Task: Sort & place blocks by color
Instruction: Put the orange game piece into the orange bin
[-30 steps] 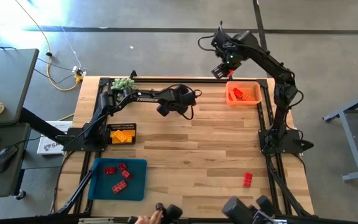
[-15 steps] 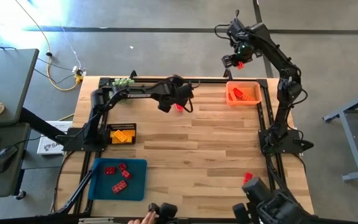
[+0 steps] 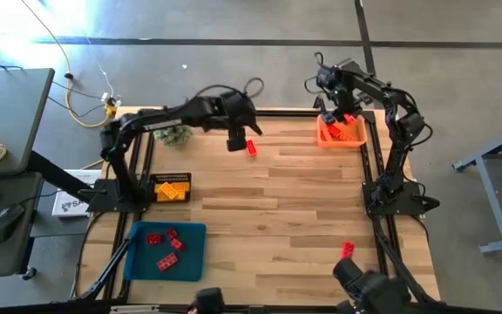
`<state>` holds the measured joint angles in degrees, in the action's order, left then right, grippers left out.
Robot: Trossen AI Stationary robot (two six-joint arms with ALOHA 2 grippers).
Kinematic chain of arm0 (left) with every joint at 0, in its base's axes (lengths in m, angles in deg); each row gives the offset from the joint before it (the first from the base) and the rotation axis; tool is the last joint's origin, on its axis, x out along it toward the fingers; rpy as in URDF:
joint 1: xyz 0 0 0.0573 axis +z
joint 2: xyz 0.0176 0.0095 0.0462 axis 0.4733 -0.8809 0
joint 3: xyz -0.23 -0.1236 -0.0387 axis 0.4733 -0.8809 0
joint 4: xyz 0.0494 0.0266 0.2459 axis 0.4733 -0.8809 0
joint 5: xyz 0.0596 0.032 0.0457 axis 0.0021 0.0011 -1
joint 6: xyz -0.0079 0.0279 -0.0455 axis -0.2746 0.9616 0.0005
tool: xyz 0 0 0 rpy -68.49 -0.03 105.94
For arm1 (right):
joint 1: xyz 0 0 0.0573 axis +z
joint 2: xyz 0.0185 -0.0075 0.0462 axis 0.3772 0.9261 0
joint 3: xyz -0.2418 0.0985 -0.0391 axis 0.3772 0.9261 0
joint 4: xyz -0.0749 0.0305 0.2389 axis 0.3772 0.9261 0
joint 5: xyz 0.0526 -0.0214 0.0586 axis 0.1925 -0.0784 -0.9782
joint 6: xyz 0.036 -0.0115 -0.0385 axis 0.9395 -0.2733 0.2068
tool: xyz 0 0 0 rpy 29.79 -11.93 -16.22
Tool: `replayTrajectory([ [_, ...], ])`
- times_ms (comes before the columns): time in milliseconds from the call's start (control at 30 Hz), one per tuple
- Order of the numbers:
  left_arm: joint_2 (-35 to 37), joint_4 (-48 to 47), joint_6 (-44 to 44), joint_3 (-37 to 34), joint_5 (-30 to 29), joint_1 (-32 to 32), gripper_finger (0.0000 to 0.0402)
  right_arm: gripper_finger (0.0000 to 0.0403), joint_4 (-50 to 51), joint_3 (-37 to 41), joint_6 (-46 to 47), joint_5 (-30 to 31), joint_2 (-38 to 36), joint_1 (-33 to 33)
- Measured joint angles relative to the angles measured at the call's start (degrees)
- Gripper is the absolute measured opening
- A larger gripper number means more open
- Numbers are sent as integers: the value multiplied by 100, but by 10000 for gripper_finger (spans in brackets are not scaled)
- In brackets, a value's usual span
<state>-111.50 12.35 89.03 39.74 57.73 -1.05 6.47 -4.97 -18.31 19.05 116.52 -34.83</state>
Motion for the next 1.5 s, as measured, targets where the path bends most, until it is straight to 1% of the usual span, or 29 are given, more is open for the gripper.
replayTrajectory([
  [67,157,-78,-378,2,514,129,184,114,-106,272,15,184,0,-4],
  [133,281,-168,-670,2,956,246,184,114,-357,509,15,225,0,0],
  [200,339,-277,-888,7,1294,327,184,115,-641,717,21,158,2,2],
  [267,352,-460,-1068,4,1509,424,184,119,-916,893,-46,133,2,6],
  [433,368,-756,-1238,4,1542,594,184,151,-1269,1214,-228,158,2,7],
  [633,368,-467,-1178,4,1544,734,184,195,-1447,1307,-372,307,2,80],
  [733,368,-394,-1398,4,1537,802,184,202,-1263,1307,-170,223,0,120],
  [900,368,-256,-2041,2,1528,879,184,203,-655,1307,202,214,-133,262],
  [1000,368,-154,-2604,2,1529,885,184,204,-384,1307,465,131,-393,404],
  [1100,368,-152,-3181,2,1542,885,184,204,-353,1307,709,-191,-803,568],
  [1200,364,-122,-3752,2,1654,885,184,204,-535,1305,1087,-505,-1244,763],
  [1300,337,-115,-4312,-2,1878,868,184,204,-782,1305,1472,-634,-1675,996],
  [1400,339,-109,-4570,-2,1963,868,184,204,-957,1305,1940,-730,-2035,1275],
  [1500,337,-67,-4652,-4,1979,867,184,204,-950,1305,2526,-879,-2329,1599],
])
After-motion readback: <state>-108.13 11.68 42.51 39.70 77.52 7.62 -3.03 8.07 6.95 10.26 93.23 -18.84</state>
